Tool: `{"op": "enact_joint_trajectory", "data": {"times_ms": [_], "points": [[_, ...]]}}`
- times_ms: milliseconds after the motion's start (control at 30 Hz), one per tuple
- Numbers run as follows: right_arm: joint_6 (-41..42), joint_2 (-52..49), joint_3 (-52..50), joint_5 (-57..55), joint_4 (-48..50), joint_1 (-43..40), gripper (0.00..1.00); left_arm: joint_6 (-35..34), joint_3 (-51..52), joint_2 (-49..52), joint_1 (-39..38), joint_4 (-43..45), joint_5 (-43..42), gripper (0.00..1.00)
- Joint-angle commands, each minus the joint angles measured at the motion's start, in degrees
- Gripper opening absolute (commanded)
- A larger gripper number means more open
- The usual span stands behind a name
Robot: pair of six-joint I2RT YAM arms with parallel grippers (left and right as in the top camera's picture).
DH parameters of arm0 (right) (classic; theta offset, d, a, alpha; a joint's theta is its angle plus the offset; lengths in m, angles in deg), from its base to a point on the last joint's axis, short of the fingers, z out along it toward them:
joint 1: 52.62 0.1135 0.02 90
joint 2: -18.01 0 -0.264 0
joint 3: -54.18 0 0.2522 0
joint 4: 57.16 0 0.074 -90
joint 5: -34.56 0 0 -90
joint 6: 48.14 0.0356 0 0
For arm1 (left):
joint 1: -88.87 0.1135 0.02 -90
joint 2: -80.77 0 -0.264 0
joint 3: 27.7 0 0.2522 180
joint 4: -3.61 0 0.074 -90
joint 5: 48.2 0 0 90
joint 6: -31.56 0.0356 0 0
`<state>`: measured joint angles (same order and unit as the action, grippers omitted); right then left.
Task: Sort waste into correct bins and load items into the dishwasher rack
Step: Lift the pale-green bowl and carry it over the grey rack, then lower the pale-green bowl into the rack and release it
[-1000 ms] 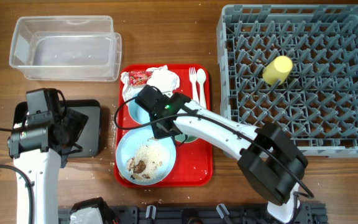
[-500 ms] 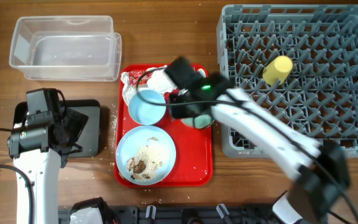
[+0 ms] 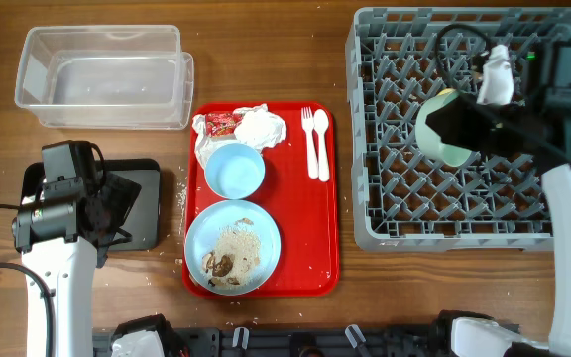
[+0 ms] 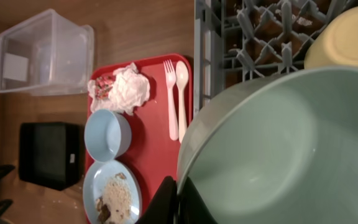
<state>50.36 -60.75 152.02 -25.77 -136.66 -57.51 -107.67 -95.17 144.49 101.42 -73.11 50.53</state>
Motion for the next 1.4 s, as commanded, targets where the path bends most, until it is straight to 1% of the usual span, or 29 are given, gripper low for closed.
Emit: {"op": "enact_joint_trajectory", "data": {"times_ms": [0,133,300,400,533,733,867,967,1000,1167,1233,1367], "points": [[-13.27,-3.74,-1.99,21.77,-1.11,-6.84,0.04,-0.74,0.13,-0.61,0.09,0.11,0.96,1.0],[-18.05,-8.96,-4.98,32.92,-1.38,-8.85,0.04,-0.76,0.13,-0.61,0.09,0.11,0.96,1.0],[-20.09,-16.35,-8.63,37.92,-1.14,-8.92,0.04,-0.76,0.13,-0.61,0.09,0.11,0.96,1.0],[-20.09,-19.06,-8.79,37.92,-1.4,-9.27,0.04,-0.74,0.13,-0.61,0.09,0.11,0.96,1.0],[-19.82,-19.28,-8.79,37.55,-1.7,-10.56,0.04,-0.76,0.13,-0.61,0.09,0.13,0.96,1.0],[-19.08,-19.28,-8.79,33.11,-4.46,-11.87,0.04,-0.76,0.13,-0.61,0.09,0.11,0.96,1.0],[-19.34,-19.3,-8.79,34.77,-3.3,-11.87,0.04,-0.76,0.13,-0.61,0.09,0.13,0.96,1.0],[-19.98,-19.3,-8.79,40.09,-1.9,-11.87,0.04,-0.76,0.13,-0.61,0.09,0.13,0.98,1.0],[-19.91,-19.3,-8.79,40.28,-1.49,-11.87,0.04,-0.76,0.13,-0.61,0.09,0.11,0.96,1.0],[-19.69,-19.54,-8.79,38.77,-0.5,-11.85,0.04,-0.76,0.13,-0.61,0.09,0.11,0.96,1.0],[-17.84,-20.5,-8.79,36.0,0.35,-11.85,0.04,-0.76,0.13,-0.61,0.09,0.13,0.96,1.0],[-17.29,-23.1,-8.79,35.47,0.11,-11.85,0.04,-0.76,0.13,-0.61,0.09,0.13,0.96,1.0]]}}
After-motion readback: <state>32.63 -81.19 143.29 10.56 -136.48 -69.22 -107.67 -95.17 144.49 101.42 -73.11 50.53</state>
